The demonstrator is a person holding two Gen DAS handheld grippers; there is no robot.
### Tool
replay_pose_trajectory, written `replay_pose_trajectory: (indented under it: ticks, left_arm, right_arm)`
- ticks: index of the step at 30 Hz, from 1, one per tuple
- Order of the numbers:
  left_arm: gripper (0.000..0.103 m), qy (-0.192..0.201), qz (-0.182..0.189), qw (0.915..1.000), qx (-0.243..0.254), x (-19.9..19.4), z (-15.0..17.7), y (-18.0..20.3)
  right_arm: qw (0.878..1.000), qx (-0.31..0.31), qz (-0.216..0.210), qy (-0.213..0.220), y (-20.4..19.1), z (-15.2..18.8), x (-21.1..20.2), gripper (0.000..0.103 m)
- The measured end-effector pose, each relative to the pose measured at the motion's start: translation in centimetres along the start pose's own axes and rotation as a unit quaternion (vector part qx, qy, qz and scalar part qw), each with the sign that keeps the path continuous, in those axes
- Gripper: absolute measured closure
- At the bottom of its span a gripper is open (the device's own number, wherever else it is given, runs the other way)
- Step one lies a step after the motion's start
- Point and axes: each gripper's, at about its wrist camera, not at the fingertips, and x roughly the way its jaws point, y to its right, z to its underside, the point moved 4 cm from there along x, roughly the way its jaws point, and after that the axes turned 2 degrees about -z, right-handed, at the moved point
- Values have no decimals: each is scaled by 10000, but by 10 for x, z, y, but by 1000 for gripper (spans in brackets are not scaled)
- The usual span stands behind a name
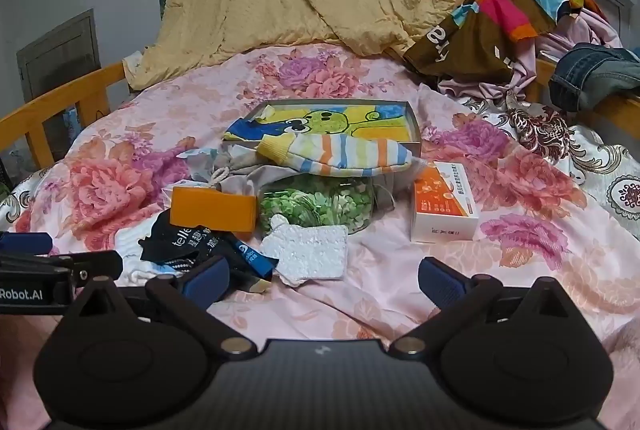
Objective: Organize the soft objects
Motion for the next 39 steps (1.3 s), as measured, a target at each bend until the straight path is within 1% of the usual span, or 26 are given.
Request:
replay_pose_trajectory:
  ticks: [16, 19, 39]
  left_arm:
    - [1, -77, -20, 10000, -48, 6, 4, -3]
    - [1, -92, -31, 9999, -51, 5, 3, -3]
    - [1, -131, -59, 9999, -62, 6, 3, -3]
  right_arm:
    - [10000, 22, 24, 7, 6, 6, 0, 0]
    - [10000, 13, 81, -5, 2, 3, 2, 0]
    - [10000, -10, 87, -16, 1, 3, 3, 0]
